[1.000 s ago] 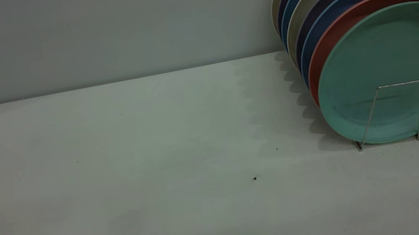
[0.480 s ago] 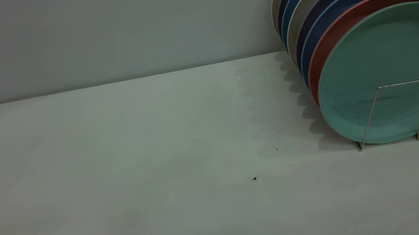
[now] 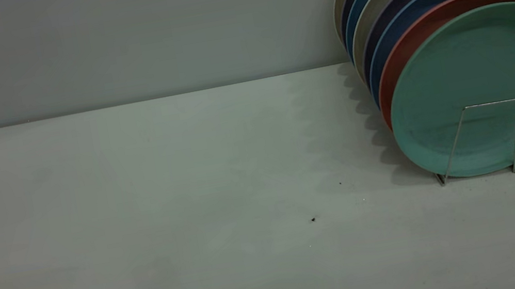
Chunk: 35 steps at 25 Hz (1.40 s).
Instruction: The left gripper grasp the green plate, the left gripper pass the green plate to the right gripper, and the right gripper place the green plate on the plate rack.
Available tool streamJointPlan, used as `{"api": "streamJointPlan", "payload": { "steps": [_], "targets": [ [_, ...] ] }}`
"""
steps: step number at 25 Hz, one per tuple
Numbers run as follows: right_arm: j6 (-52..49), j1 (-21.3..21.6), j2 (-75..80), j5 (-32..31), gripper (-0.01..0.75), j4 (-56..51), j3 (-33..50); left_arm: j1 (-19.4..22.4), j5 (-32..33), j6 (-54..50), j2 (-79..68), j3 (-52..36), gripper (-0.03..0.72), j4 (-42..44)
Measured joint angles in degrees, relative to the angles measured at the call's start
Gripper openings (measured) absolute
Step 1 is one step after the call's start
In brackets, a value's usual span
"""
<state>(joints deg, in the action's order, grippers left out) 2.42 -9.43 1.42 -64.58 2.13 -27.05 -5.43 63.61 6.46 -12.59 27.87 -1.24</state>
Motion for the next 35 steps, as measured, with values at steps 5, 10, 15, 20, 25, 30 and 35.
{"api": "streamJointPlan", "payload": {
  "steps": [5,10,15,20,25,30,35],
  "targets": [
    [0.0,3.6,-2.4,-0.4,0.231,0.1,0.0,0.0,0.2,0.0,6.0,0.0,0.58,0.0],
    [0.0,6.1,-2.4,-0.4,0.233,0.1,0.0,0.0,0.4,-0.1,12.8,0.0,0.58,0.0],
    [0.0,6.3,-2.4,-0.4,0.237,0.1,0.0,0.4,1.0,-0.1,13.8,0.0,0.58,0.0],
    [0.0,6.3,-2.4,-0.4,0.237,0.1,0.0,3.9,1.0,-0.1,13.8,0.0,0.58,0.0],
    [0.0,6.4,-2.4,-0.4,0.237,0.1,0.0,4.1,1.1,-0.1,13.8,0.0,0.58,0.0],
    [0.0,6.4,-2.4,-0.4,0.237,0.1,0.0,4.1,1.1,-0.1,13.8,0.0,0.58,0.0],
    [0.0,6.4,-2.4,-0.4,0.237,0.1,0.0,4.1,1.1,-0.1,13.8,0.0,0.58,0.0]
  ]
}}
